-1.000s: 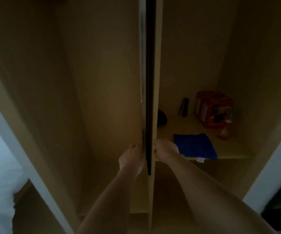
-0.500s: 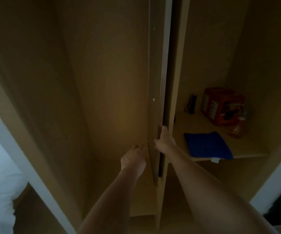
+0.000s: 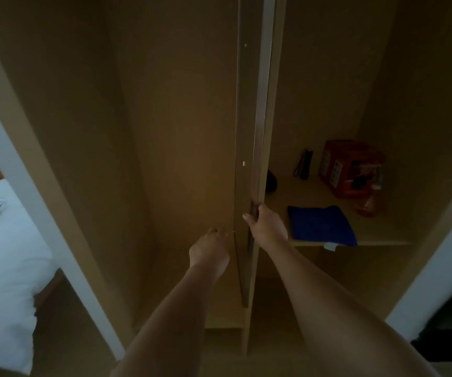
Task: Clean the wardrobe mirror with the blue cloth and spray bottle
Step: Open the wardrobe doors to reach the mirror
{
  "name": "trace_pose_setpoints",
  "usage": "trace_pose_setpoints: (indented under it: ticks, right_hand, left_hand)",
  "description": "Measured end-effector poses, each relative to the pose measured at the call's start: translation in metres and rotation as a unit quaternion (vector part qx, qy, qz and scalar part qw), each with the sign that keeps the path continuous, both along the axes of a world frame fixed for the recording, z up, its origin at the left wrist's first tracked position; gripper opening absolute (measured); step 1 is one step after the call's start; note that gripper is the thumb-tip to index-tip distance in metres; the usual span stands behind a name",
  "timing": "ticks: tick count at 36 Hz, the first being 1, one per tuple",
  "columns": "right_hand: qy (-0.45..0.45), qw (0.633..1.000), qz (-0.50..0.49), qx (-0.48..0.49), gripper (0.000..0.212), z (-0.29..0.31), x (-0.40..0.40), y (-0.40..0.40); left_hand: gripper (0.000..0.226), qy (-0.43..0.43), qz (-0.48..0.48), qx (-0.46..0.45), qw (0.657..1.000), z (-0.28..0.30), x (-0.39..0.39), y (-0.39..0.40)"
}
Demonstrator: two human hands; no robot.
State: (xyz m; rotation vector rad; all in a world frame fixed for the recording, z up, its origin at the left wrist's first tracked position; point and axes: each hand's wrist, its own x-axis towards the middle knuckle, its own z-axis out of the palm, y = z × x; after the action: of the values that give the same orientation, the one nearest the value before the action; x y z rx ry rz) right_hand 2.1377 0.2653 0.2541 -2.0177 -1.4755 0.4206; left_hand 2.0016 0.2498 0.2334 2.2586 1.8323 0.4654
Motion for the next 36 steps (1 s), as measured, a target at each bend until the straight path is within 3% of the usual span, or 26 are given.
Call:
trace_pose_setpoints:
  ticks: [10,28,36]
  right_hand:
    - [0.011,1.0,0.016,0.014,0.024,-0.006,0.016,-0.058]
    - [0.123,0.992,0.0,0.002,0.029,0.009,0.066,-0.115]
    - [0.046,0.997,-0.053,-0.02,0.023,0.023,0.088,-0.117]
  left_hand:
    - [0.029,0.02,0.032,0.035,0.999,0.002,-0.002,-0.047]
    - [0.022,-0.011,0.043,0.052,0.998,0.018,-0.001,-0.082]
    - [0.02,-0.033,0.072,0.028,0.996,0.021,-0.008,-0.077]
